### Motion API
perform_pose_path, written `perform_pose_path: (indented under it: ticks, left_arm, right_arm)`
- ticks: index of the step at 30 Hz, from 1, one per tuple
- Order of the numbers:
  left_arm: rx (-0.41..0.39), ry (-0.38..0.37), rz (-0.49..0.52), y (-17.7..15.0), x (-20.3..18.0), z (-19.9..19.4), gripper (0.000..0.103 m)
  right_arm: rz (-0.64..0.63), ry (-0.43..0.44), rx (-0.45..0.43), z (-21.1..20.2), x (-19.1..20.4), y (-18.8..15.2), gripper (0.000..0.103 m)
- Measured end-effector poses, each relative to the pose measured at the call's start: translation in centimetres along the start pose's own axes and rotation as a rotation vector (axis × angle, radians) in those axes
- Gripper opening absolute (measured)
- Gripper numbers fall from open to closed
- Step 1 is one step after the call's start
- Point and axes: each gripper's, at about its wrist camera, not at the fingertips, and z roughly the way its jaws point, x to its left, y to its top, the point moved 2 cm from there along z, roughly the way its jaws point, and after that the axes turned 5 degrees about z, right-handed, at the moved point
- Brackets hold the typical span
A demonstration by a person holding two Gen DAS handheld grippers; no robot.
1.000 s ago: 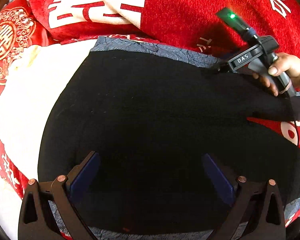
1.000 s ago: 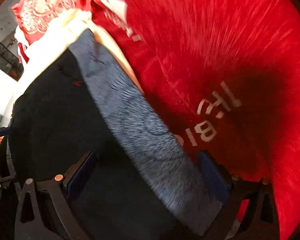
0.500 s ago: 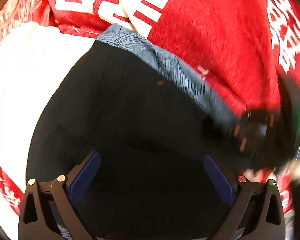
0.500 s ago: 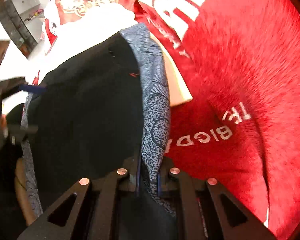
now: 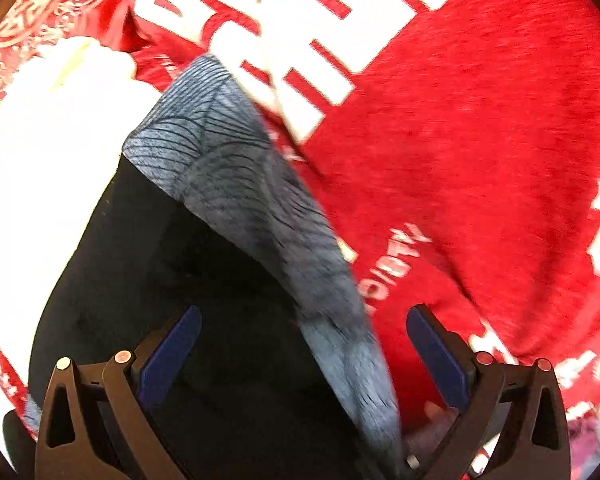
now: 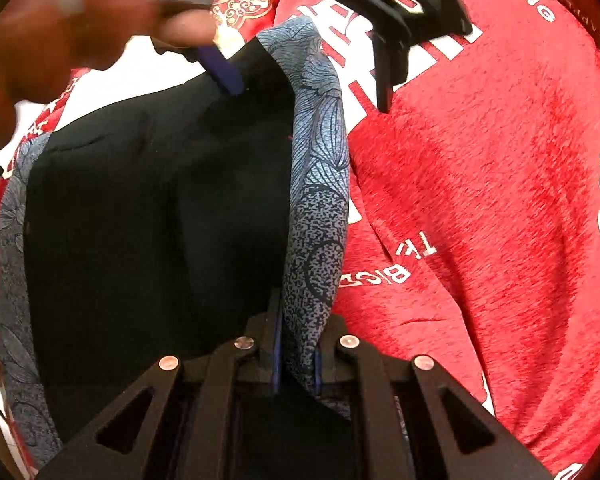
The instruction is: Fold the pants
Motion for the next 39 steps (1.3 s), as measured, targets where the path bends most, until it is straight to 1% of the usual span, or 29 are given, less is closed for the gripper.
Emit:
perform_pose_path:
  ticks: [1, 2, 3, 4, 5, 6, 8, 11, 13, 15, 17, 19, 21, 22, 24, 26, 27, 28, 29, 31, 32, 34, 37, 39]
  left_arm:
    - [0.010, 0.009, -0.005, 0.2, 0.0, 0.7, 0.102]
    - [0.024, 0.003, -0.004, 0.3, 0.1, 1.5, 0.072]
    - [0.060, 0.003, 0.007, 0.3, 0.4, 2.3, 0.050]
    - [0.101, -0.013, 0.019, 0.1, 0.6, 2.9, 0.023]
    - [0.124, -0.054, 0.017, -0.3, 0.8, 3.1, 0.018]
    - [0.097, -0.081, 0.003, -0.6, 1.3, 2.5, 0.018]
    - [0.051, -0.113, 0.009, -1.3, 1.6, 1.0, 0.018]
    - [-0.043, -0.147, 0.025, -3.0, 1.8, -2.9, 0.018]
    - [-0.114, -0.181, 0.032, -5.0, 2.4, -6.0, 0.018]
    - [-0.166, -0.220, 0.037, -7.1, 3.2, -8.2, 0.018]
    - [-0.188, -0.261, 0.034, -9.1, 4.6, -9.4, 0.018]
    - [-0.177, -0.295, 0.031, -11.4, 6.2, -9.4, 0.018]
    - [-0.138, -0.336, 0.009, -13.1, 8.5, -8.3, 0.018]
    - [-0.098, -0.364, -0.022, -14.1, 10.1, -7.3, 0.018]
    - [-0.032, -0.368, -0.058, -15.7, 12.3, -5.6, 0.018]
    - [0.023, -0.353, -0.081, -16.8, 14.1, -3.7, 0.018]
    - [0.038, -0.359, -0.091, -17.3, 14.9, -3.2, 0.018]
    - [0.027, -0.394, -0.101, -17.8, 15.7, -3.1, 0.018]
    - [0.022, -0.412, -0.103, -18.1, 16.1, -3.3, 0.018]
    - [0.030, -0.418, -0.081, -18.2, 16.1, -3.8, 0.018]
    - [0.034, -0.407, -0.057, -18.2, 16.0, -4.1, 0.018]
    - [0.030, -0.365, -0.022, -18.4, 16.2, -4.7, 0.019]
    - [0.007, -0.353, -0.001, -19.2, 17.3, -5.8, 0.019]
    - [-0.002, -0.354, 0.001, -19.6, 17.7, -6.2, 0.019]
  right_arm:
    - [0.001, 0.002, 0.002, 0.3, -0.1, 0.1, 0.013]
    - [0.002, 0.004, 0.003, 0.5, -0.2, 0.2, 0.013]
    - [0.004, 0.006, 0.005, 0.7, -0.2, 0.2, 0.013]
    - [0.006, 0.008, 0.007, 0.9, -0.3, 0.1, 0.013]
    - [0.007, 0.009, 0.007, 0.9, -0.3, 0.1, 0.013]
    - [0.009, 0.016, 0.011, 1.0, -0.2, 0.1, 0.013]
    - [0.002, 0.015, 0.007, 0.6, 0.1, 0.0, 0.013]
    - [-0.009, 0.007, 0.002, -0.5, 0.2, 0.1, 0.012]
    - [-0.025, -0.018, -0.014, -1.9, 0.4, 0.3, 0.012]
    - [-0.036, -0.046, -0.031, -3.9, 1.0, 0.4, 0.012]
    - [-0.046, -0.063, -0.050, -5.8, 1.9, 0.3, 0.012]
    - [-0.051, -0.067, -0.053, -7.2, 3.5, -0.1, 0.012]
    - [-0.077, -0.067, -0.035, -7.5, 5.6, -0.9, 0.012]
    - [-0.087, -0.054, -0.014, -7.2, 7.0, -1.5, 0.012]
    - [-0.113, -0.033, 0.026, -6.3, 9.6, -2.7, 0.012]
    - [-0.162, -0.041, 0.071, -5.2, 12.4, -3.9, 0.012]
    - [-0.181, -0.038, 0.098, -4.5, 14.0, -4.4, 0.012]
    - [-0.190, -0.037, 0.112, -4.2, 14.9, -4.7, 0.012]
    - [-0.199, -0.041, 0.129, -3.7, 15.9, -5.1, 0.012]
    - [-0.194, -0.057, 0.142, -3.3, 17.0, -5.4, 0.012]
    - [-0.190, -0.080, 0.146, -3.0, 17.1, -5.5, 0.012]
    - [-0.153, -0.091, 0.149, -2.9, 16.9, -5.5, 0.012]
    - [-0.043, -0.060, 0.146, -3.5, 16.2, -5.2, 0.013]
    - [-0.010, -0.047, 0.127, -4.2, 16.1, -5.1, 0.013]
